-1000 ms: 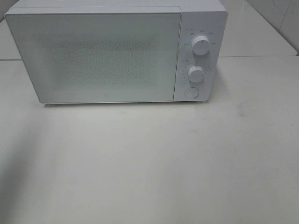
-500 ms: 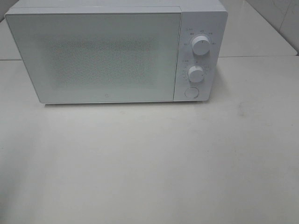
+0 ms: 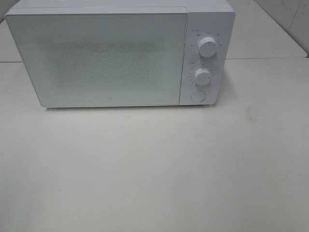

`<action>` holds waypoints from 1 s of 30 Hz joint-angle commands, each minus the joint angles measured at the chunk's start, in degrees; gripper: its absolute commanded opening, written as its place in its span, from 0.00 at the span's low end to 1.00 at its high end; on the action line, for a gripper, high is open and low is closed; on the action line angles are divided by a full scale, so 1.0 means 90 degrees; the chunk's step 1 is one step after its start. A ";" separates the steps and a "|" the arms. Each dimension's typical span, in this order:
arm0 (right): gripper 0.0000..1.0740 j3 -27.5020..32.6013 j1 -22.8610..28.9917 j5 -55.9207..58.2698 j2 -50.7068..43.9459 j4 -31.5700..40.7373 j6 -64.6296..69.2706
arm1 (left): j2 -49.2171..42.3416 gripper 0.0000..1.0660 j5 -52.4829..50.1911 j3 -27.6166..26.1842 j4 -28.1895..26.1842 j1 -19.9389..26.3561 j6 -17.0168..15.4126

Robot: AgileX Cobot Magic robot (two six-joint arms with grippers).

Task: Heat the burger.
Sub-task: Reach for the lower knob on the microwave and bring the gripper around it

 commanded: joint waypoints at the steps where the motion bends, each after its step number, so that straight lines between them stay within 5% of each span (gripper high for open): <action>1: 0.67 0.0006 -0.0045 -0.0025 -0.0178 -0.0006 -0.0025 | -0.0427 0.93 -0.0197 0.0070 0.0025 0.0019 0.0000; 30: 0.67 0.0006 -0.0045 -0.0025 -0.0159 -0.0006 -0.0025 | -0.0834 0.93 -0.0197 0.0076 0.0064 0.0019 -0.0006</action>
